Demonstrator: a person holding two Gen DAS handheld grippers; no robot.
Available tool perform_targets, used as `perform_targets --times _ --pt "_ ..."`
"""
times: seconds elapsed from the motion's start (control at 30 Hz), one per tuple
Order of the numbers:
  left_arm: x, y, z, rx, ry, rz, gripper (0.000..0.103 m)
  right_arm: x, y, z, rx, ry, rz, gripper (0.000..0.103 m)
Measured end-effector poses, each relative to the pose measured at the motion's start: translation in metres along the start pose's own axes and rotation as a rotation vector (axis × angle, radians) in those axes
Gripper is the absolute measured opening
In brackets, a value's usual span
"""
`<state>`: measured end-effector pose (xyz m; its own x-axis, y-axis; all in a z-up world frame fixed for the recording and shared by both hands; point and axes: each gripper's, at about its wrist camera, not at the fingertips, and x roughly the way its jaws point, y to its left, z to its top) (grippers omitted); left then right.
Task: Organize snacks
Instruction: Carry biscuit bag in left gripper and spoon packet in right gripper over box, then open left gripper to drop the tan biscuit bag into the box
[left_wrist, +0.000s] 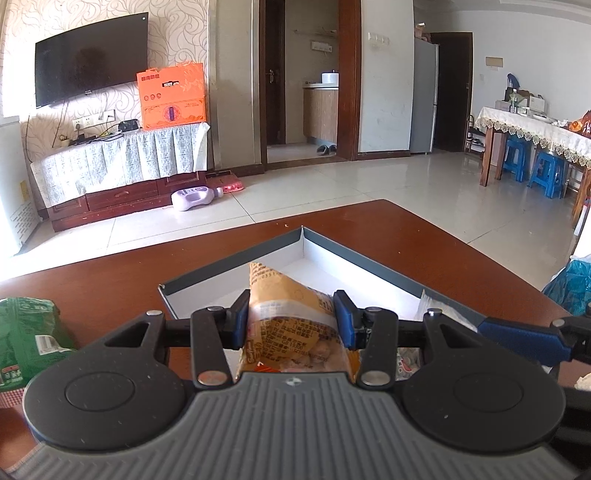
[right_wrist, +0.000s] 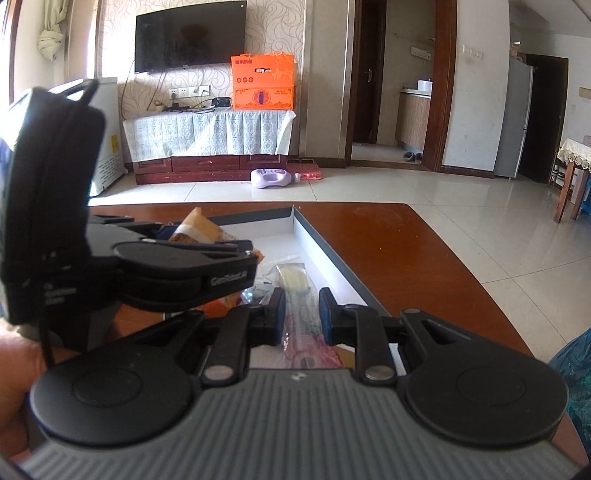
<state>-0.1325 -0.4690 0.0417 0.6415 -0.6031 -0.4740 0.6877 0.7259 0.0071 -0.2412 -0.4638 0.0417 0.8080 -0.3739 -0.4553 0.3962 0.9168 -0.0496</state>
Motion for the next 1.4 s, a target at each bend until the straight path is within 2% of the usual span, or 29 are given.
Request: perform_targets --times 0.57,1.07,1.13,1.2,1.4 --pt "0.025 -0.003 0.000 -0.014 0.026 0.002 0.052 0.013 -0.005 0.000 -0.009 0.043 0.018 0.023" --pt "0.037 -0.012 0.002 0.024 0.052 0.002 0.055 0.030 -0.006 0.000 -0.031 0.087 0.031 0.023" --pt "0.038 -0.012 0.002 0.026 0.052 0.003 0.059 0.032 -0.005 0.001 -0.033 0.090 0.031 0.023" --pt "0.038 -0.012 0.003 0.026 0.052 0.013 0.071 0.034 -0.004 0.001 -0.034 0.096 0.033 0.023" --pt "0.033 -0.016 0.005 0.050 0.030 0.021 0.088 0.040 -0.004 0.001 -0.031 0.104 0.035 0.023"
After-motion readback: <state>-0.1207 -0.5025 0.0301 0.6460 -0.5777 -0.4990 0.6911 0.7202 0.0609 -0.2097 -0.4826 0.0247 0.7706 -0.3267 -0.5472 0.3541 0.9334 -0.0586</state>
